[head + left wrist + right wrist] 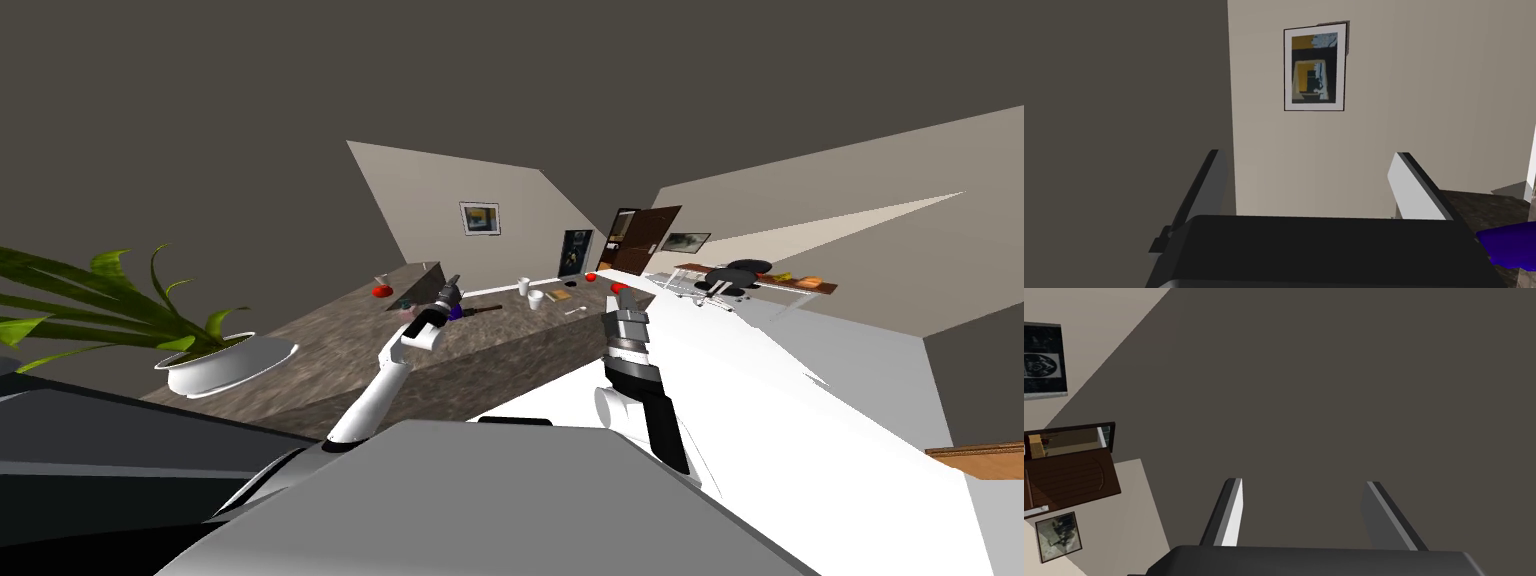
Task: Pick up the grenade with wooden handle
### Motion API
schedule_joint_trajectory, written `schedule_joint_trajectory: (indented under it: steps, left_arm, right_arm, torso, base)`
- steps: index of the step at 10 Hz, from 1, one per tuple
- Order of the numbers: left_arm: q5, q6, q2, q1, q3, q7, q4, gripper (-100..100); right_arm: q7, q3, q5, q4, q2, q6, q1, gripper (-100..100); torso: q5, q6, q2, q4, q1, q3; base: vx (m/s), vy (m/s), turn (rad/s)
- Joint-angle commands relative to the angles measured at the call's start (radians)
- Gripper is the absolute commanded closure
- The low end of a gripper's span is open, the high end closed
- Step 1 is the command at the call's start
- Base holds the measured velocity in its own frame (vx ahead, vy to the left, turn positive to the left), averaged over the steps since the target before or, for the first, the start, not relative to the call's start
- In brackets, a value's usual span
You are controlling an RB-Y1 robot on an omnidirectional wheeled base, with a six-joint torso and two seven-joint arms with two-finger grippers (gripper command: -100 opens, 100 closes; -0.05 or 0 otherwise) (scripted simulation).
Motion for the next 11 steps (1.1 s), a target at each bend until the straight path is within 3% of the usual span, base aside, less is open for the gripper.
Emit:
schedule_joint_trajectory:
  steps: [1, 2, 4, 5, 7, 8, 10, 11]
  left_arm:
    - [0.036, 0.05, 0.05, -0.05, 0.008, 0.007, 0.05, -100]
    - [0.036, 0.07, 0.05, -0.074, 0.008, 0.007, 0.085, -100]
    - [0.036, 0.097, 0.05, -0.074, 0.008, 0.007, 0.086, -100]
    - [0.065, 0.136, 0.09, -0.123, 0.016, 0.01, 0.136, -100]
    - [0.065, 0.172, 0.09, -0.133, 0.016, 0.01, 0.151, -100]
    - [0.093, 0.211, 0.13, -0.178, 0.025, 0.014, 0.196, -100]
    - [0.093, 0.247, 0.13, -0.191, 0.025, 0.014, 0.217, -100]
    - [0.121, 0.28, 0.169, -0.235, 0.034, 0.019, 0.263, -100]
  right_arm:
    - [0.0, 0.0, 0.0, 0.0, 0.0, 0.0, 0.0, 0]
    - [0.0, 0.0, 0.0, 0.0, 0.0, 0.0, 0.0, 0]
    - [0.0, 0.0, 0.0, 0.0, 0.0, 0.0, 0.0, 0]
    - [0.0, 0.0, 0.0, 0.0, 0.0, 0.0, 0.0, 0]
    - [0.0, 0.0, 0.0, 0.0, 0.0, 0.0, 0.0, 0]
    - [0.0, 0.0, 0.0, 0.0, 0.0, 0.0, 0.0, 0]
    - [0.0, 0.0, 0.0, 0.0, 0.0, 0.0, 0.0, 0]
    - [0.0, 0.0, 0.0, 0.0, 0.0, 0.0, 0.0, 0]
  torso:
    - [0.0, 0.0, 0.0, 0.0, 0.0, 0.0]
    - [0.0, 0.0, 0.001, 0.0, 0.0, 0.0]
    - [0.0, 0.0, -0.001, 0.0, 0.0, 0.0]
    - [0.0, 0.0, -0.002, 0.0, 0.0, -0.001]
    - [0.0, 0.0, 0.0, 0.0, 0.0, 0.0]
    - [0.0, -0.001, -0.001, 0.0, 0.0, 0.0]
    - [0.0, 0.0, 0.0, 0.0, -0.001, 0.0]
    - [0.0, -0.001, -0.001, 0.0, 0.0, 0.0]
  base:
    - [-0.046, -0.002, -0.223]
    - [-0.038, 0.001, -0.079]
    - [-0.007, -0.001, 0.023]
    - [-0.023, -0.009, -0.202]
    - [-0.026, -0.001, -0.059]
    - [-0.034, -0.016, -0.201]
    - [-0.025, -0.006, -0.048]
    - [-0.03, -0.008, -0.188]
